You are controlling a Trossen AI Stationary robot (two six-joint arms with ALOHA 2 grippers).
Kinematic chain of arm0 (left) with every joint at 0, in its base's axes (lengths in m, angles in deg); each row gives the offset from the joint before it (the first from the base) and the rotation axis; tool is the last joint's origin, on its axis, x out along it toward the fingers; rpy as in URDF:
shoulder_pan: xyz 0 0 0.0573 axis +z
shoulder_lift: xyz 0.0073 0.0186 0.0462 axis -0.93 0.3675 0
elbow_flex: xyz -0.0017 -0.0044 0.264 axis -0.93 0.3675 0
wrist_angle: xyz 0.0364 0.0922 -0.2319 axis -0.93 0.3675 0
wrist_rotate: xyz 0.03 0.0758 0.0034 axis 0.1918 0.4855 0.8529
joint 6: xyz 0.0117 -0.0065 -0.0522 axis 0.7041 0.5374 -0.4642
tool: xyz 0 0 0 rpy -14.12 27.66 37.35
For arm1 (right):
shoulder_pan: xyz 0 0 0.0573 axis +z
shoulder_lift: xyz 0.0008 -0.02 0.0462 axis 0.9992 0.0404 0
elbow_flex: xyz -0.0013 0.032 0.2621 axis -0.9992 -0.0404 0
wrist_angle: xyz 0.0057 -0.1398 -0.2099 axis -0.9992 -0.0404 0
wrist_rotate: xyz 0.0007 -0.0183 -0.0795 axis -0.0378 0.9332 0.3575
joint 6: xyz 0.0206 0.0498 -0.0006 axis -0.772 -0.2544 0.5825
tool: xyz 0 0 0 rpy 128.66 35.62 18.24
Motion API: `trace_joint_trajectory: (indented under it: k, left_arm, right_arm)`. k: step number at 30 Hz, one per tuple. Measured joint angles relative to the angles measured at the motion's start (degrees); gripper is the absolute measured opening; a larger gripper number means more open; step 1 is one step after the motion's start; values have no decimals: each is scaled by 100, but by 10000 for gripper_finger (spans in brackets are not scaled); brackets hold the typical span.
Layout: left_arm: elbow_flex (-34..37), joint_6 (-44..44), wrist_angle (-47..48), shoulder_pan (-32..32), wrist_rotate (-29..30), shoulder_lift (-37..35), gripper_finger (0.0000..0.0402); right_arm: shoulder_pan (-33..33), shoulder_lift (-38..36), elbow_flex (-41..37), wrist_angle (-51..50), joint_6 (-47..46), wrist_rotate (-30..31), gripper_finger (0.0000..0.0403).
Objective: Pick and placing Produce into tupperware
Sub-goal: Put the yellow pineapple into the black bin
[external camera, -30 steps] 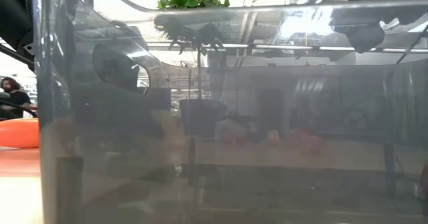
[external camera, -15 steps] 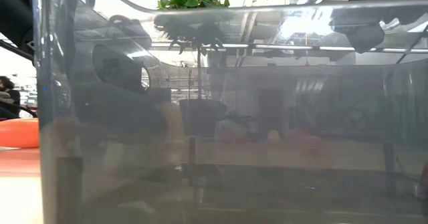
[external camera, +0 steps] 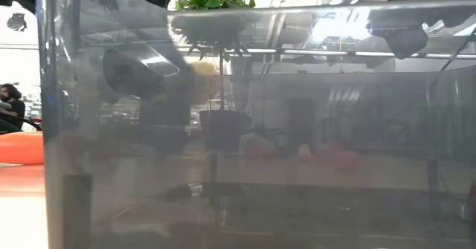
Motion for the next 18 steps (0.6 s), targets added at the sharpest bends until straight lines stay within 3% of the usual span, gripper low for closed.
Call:
trace_joint_trajectory:
  k: [8,12,18]
  left_arm:
    - [0,883,-1182,0,-683,-314,188]
    - [-2,969,-1697,0,-1245,-314,188]
    - [-2,1092,-2151,-90,-1605,-312,188]
  right_arm:
    - [0,0,0,0,0,0,249]
    - [0,0,0,0,-2,0,249]
    - [0,0,0,0,-4,0,249]
